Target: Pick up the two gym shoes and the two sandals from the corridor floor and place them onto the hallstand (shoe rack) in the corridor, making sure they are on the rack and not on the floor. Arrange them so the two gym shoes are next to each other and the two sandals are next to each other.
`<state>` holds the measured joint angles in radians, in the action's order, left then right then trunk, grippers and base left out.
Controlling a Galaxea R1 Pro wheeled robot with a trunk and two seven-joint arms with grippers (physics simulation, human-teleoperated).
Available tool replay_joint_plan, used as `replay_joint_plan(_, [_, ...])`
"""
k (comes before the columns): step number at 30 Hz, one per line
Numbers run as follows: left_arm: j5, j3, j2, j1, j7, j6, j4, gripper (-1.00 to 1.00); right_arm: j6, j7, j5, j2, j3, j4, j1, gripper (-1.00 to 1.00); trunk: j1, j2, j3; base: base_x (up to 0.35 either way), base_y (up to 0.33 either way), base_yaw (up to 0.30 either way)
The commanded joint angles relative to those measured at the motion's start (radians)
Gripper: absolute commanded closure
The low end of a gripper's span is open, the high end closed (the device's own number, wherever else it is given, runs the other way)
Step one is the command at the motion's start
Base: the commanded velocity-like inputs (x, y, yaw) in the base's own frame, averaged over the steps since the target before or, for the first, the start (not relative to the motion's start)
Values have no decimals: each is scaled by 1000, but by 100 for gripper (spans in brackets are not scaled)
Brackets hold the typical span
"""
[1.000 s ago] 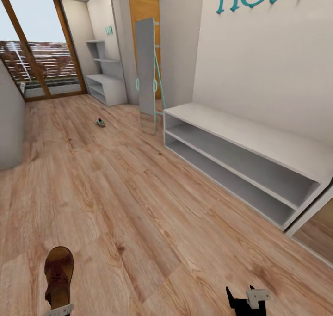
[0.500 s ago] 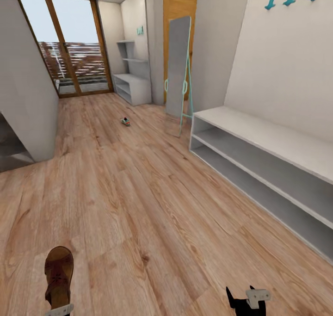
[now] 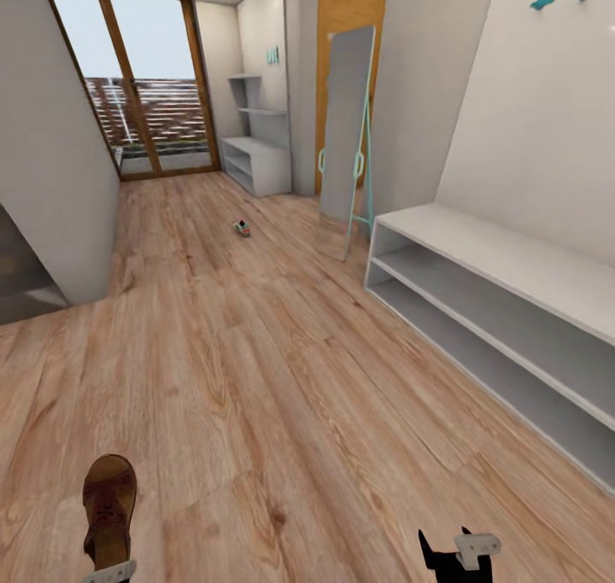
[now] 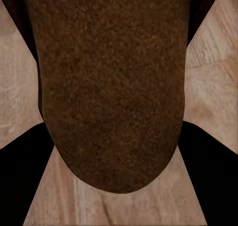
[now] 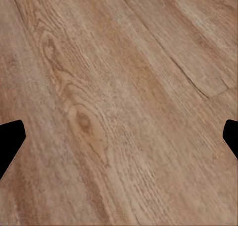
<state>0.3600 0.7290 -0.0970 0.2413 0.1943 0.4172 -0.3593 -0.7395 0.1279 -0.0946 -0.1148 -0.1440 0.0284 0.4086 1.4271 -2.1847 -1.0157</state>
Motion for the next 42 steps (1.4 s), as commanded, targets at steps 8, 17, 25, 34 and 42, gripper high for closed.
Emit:
replay_joint_plan(8, [4,9,0,1,8,3,0,100,-3,2,-10,-2,-8,-1,0,-100,0,0,-1,336,1,1])
replay_joint_plan(17, [4,9,0,1,8,3,0,100,-3,2,-11,-2,-8,-1,0,-100,0,0,-1,337,0,0])
replay_joint_plan(25, [4,9,0,1,8,3,0,100,-3,2,-10,-3,-8,-1,0,-100,0,0,-1,337,0,0])
replay_joint_plan(34, [4,9,0,1,8,3,0,100,-3,1,-10,-3,-8,-1,0,-100,0,0,-1,337,0,0])
replay_joint_plan(42, [2,9,0,1,7,3,0,100,-3,2,-10,-2,-8,0,0,-100,0,0,-1,337,31,0])
